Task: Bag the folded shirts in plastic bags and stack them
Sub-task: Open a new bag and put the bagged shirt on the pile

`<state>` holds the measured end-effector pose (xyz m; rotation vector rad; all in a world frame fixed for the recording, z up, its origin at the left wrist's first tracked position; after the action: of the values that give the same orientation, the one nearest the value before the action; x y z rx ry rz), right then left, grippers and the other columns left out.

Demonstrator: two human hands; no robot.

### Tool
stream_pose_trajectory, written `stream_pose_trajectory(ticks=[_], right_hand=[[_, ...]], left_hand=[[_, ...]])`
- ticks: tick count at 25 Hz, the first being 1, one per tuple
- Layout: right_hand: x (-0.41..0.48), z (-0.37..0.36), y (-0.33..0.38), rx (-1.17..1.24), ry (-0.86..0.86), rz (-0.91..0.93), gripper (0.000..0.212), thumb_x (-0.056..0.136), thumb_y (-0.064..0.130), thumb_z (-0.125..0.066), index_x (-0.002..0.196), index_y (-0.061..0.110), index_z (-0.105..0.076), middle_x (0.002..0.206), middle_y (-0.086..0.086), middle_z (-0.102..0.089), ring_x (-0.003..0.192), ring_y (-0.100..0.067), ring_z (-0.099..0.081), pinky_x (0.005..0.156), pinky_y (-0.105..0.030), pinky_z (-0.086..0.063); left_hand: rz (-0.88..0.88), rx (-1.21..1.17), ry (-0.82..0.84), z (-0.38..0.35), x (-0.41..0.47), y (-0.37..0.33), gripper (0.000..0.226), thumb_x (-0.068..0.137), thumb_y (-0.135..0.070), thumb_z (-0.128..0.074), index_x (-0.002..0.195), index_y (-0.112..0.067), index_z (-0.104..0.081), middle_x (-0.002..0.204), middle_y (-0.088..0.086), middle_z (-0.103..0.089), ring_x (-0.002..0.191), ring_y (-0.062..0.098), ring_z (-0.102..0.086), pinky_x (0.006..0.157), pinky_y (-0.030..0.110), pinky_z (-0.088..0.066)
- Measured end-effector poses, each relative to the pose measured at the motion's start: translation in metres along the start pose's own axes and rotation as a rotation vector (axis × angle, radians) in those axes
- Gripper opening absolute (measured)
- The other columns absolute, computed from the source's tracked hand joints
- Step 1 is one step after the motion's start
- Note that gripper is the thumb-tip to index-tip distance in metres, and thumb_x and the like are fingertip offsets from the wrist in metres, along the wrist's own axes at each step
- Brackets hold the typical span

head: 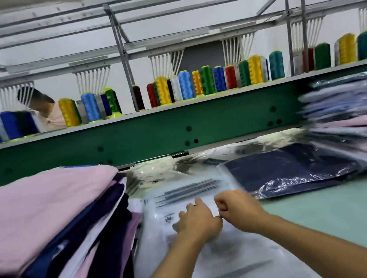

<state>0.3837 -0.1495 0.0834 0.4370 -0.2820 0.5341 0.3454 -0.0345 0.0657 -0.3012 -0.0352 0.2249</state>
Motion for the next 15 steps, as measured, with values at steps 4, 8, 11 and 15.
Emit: stream_pose_trajectory(ticks=[4,8,11,15], right_hand=[[-0.033,-0.033,-0.005,0.016,0.192,0.003,0.025,0.081,0.019,-0.056,0.065,0.021,-0.036,0.066,0.004,-0.047,0.071,-0.02,-0.044,0.058,-0.034,-0.031],[-0.038,-0.034,-0.008,0.069,0.314,0.035,0.025,0.088,0.032,-0.063,0.072,0.026,-0.044,0.072,0.009,-0.051,0.068,-0.011,-0.044,0.062,-0.029,-0.035],[-0.034,-0.029,-0.014,0.053,0.318,0.088,0.036,0.094,0.047,-0.057,0.074,0.019,-0.049,0.07,0.002,-0.05,0.063,-0.012,-0.041,0.062,-0.033,-0.034],[-0.034,-0.021,-0.036,0.17,0.297,0.096,0.038,0.089,0.061,-0.059,0.094,0.025,-0.07,0.094,0.007,-0.068,0.08,-0.007,-0.06,0.077,-0.029,-0.049]], left_hand=[[0.059,0.03,0.184,-0.049,-0.02,0.04,0.115,0.07,-0.09,-0.049,0.155,-0.017,-0.021,0.16,0.011,-0.026,0.146,0.036,-0.024,0.115,0.054,-0.024],[-0.003,-0.019,0.011,-0.036,-0.019,0.056,0.094,0.073,-0.082,-0.058,0.145,-0.026,-0.04,0.154,0.0,-0.039,0.143,0.027,-0.03,0.116,0.05,-0.025],[0.003,-0.087,-0.02,-0.026,-0.013,0.067,0.066,0.077,-0.068,-0.068,0.13,-0.031,-0.054,0.136,-0.004,-0.057,0.129,0.023,-0.049,0.108,0.041,-0.038],[-0.013,-0.193,-0.157,-0.014,-0.005,0.076,0.03,0.085,-0.057,-0.066,0.092,-0.03,-0.055,0.095,-0.009,-0.068,0.097,0.02,-0.064,0.076,0.028,-0.044]])
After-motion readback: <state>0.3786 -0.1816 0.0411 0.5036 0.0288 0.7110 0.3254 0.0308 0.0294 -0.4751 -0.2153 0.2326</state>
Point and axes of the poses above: each hand's wrist, its own x-axis towards the middle knuckle, its own z-axis out of the back of the hand, y = z × x, the point moved 9 cm from there along x, towards the middle knuckle
